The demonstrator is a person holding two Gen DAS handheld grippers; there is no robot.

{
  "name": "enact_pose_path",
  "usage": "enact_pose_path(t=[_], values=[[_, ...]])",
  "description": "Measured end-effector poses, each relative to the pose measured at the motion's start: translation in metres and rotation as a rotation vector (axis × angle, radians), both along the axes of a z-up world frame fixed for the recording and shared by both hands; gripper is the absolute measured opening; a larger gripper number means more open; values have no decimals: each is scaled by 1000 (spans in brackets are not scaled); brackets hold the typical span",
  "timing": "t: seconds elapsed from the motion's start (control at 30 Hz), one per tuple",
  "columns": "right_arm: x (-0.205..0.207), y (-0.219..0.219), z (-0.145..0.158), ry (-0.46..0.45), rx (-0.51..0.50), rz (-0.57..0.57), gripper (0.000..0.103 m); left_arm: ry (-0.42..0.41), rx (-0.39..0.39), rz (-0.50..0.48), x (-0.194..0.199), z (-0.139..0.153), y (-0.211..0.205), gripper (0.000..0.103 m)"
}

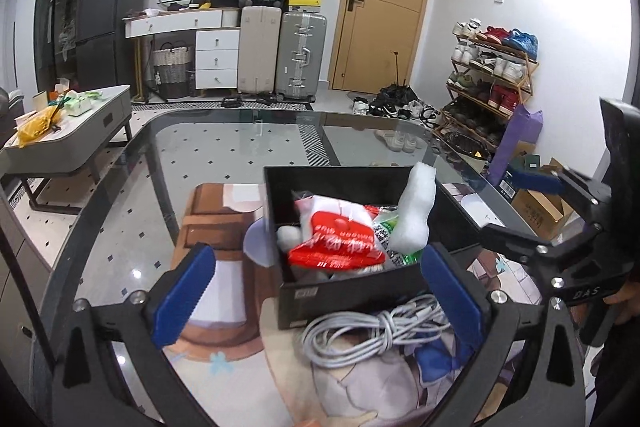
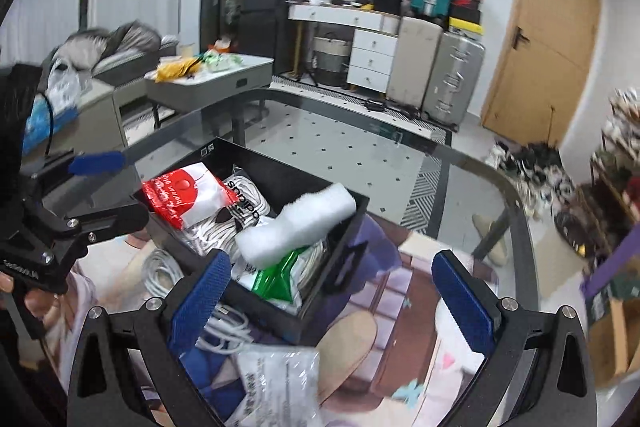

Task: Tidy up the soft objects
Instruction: 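Withdraw both tools toward the white medicine packet and the white cable coil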

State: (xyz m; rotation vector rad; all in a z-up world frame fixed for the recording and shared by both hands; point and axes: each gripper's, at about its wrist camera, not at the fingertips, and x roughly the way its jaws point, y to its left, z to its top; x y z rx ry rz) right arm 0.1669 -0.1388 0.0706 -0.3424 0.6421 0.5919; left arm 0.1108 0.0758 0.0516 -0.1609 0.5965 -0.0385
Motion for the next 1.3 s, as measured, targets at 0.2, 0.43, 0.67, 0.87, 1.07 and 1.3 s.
enact_pose_path(t=[0.2, 0.43, 0.67, 0.87, 1.07, 1.3], values=[[-23, -23, -8, 47, 48, -64, 102, 24, 2, 5, -14, -7, -1, 103], [-33, -32, -24, 94, 35, -72, 102, 63, 25, -2, -19, -18, -13, 103], [-28, -43, -38, 158, 52, -97, 102, 122, 41, -6, -19, -38, -20, 103], [-24, -40, -51, 208, 33, -93, 102, 193, 72, -21, -16, -54, -28, 103], [-21, -36, -64, 251, 9, -77, 102, 226, 82, -26, -14, -60, -34, 103], [-21, -28, -77, 298, -28, -51, 102, 269, 77, -30, -5, -65, -35, 103]])
